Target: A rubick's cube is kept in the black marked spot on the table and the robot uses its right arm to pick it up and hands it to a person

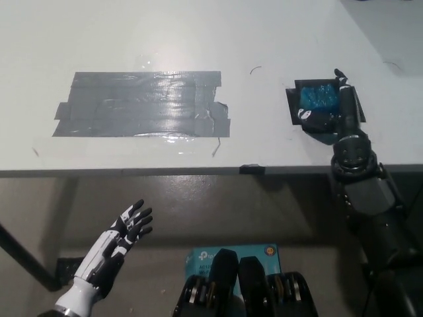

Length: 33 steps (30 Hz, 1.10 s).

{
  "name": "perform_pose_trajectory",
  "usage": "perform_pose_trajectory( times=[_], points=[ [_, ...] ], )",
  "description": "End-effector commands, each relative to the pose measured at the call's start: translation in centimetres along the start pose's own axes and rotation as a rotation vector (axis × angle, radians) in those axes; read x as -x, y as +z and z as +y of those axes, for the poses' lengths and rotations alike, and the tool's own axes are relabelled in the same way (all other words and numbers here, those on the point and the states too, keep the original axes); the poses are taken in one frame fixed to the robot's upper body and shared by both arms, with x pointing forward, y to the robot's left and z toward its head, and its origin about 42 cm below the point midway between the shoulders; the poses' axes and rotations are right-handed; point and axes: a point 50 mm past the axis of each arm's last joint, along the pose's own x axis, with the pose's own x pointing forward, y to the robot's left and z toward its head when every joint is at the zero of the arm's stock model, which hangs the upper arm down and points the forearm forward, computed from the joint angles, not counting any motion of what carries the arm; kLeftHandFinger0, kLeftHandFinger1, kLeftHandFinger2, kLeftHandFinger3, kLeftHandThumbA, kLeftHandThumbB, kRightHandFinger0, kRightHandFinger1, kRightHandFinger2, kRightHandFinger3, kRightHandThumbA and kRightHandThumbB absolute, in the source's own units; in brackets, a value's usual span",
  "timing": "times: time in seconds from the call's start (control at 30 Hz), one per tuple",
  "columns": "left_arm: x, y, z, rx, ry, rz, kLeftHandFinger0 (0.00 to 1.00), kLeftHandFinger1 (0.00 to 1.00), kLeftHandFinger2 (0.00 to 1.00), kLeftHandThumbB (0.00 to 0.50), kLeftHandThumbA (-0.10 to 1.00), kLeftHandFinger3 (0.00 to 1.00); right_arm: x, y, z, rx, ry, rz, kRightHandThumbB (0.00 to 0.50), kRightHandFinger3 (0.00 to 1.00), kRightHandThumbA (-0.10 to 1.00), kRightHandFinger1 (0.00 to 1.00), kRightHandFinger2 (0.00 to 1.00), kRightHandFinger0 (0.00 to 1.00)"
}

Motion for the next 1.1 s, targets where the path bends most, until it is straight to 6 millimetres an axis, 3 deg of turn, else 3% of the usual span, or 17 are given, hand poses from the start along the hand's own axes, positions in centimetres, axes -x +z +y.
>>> perform_pose_trajectory(
  times=[0.0,0.03,0.07,0.1,0.13,0.17,0.33,0.5,0.6,0.63,0.77,0.8,0.87,1.0,1.07],
  points=[
    [-0.8,1.5,0.6,-0.05,-0.004,-0.048,1.0,1.0,1.0,0.5,0.75,1.0,-0.3,1.4,0.6,-0.024,-0.174,0.004,0.256,0.78,-0.01,0.61,0.64,0.61],
    [-0.9,1.6,0.6,-0.051,-0.003,-0.048,1.0,1.0,1.0,0.5,0.75,1.0,-0.2,1.0,0.6,-0.027,-0.184,0.004,0.227,0.5,-0.08,0.29,0.4,0.23],
    [-1.1,1.8,0.7,-0.055,-0.003,-0.051,1.0,1.0,1.0,0.5,0.75,1.0,0.1,-0.3,0.4,-0.037,-0.189,0.002,0.246,0.37,-0.1,0.2,0.39,0.13],
    [-1.2,1.9,0.8,-0.06,-0.004,-0.053,1.0,1.0,1.0,0.5,0.76,1.0,0.3,-1.2,0.4,-0.037,-0.18,0.003,0.274,0.46,-0.1,0.17,0.48,0.07],
    [-1.2,1.9,0.8,-0.061,-0.005,-0.053,1.0,1.0,1.0,0.5,0.76,1.0,0.3,-1.4,0.4,-0.033,-0.176,0.004,0.274,0.46,-0.1,0.17,0.48,0.07],
    [-1.2,1.8,0.9,-0.068,-0.008,-0.052,1.0,1.0,1.0,0.5,0.78,1.0,0.3,-1.6,0.5,-0.02,-0.174,0.008,0.268,0.58,-0.1,0.16,0.56,0.02],
    [-1.7,2.2,1.2,-0.082,-0.009,-0.067,1.0,1.0,1.0,0.5,0.77,1.0,0.2,-1.7,0.2,-0.025,-0.176,-0.004,0.258,0.68,-0.1,0.21,0.65,0.01],
    [-2.1,2.5,1.4,-0.08,-0.002,-0.07,1.0,1.0,1.0,0.5,0.76,1.0,0.1,-1.3,0.0,-0.079,-0.194,-0.018,0.242,0.7,-0.1,0.23,0.69,0.01],
    [-2.1,2.6,1.4,-0.093,0.003,-0.069,1.0,1.0,1.0,0.5,0.78,1.0,0.0,-0.8,-0.3,-0.132,-0.207,-0.046,0.24,0.69,-0.1,0.18,0.68,0.0],
    [-2.2,2.7,1.4,-0.094,0.003,-0.071,1.0,1.0,1.0,0.5,0.78,1.0,-0.1,-0.5,-0.4,-0.15,-0.213,-0.061,0.241,0.72,-0.1,0.19,0.73,0.01],
    [-2.4,2.8,1.6,-0.101,0.0,-0.077,1.0,1.0,1.0,0.5,0.77,1.0,-0.5,1.0,-1.0,-0.259,-0.211,-0.094,0.196,0.68,-0.1,0.11,0.67,0.0],
    [-2.4,2.9,1.6,-0.105,0.0,-0.079,1.0,1.0,1.0,0.5,0.77,1.0,-0.6,2.1,-1.5,-0.398,-0.191,-0.127,0.186,0.66,-0.1,0.08,0.68,0.0],
    [-2.5,2.9,1.7,-0.109,-0.002,-0.081,1.0,1.0,1.0,0.5,0.77,1.0,-0.7,3.6,-2.2,-0.549,-0.162,-0.162,0.173,0.68,-0.1,0.16,0.75,0.0],
    [-2.5,2.9,1.8,-0.114,-0.004,-0.082,0.99,1.0,1.0,0.5,0.77,1.0,0.2,7.9,-3.5,-0.797,-0.121,-0.228,0.171,0.73,-0.1,0.33,0.76,0.0],
    [-2.6,3.0,1.9,-0.125,-0.002,-0.085,0.98,1.0,1.0,0.5,0.77,1.0,1.9,11.9,-5.1,-0.924,-0.05,-0.323,0.108,0.78,-0.1,0.39,0.79,0.0]
  ],
)
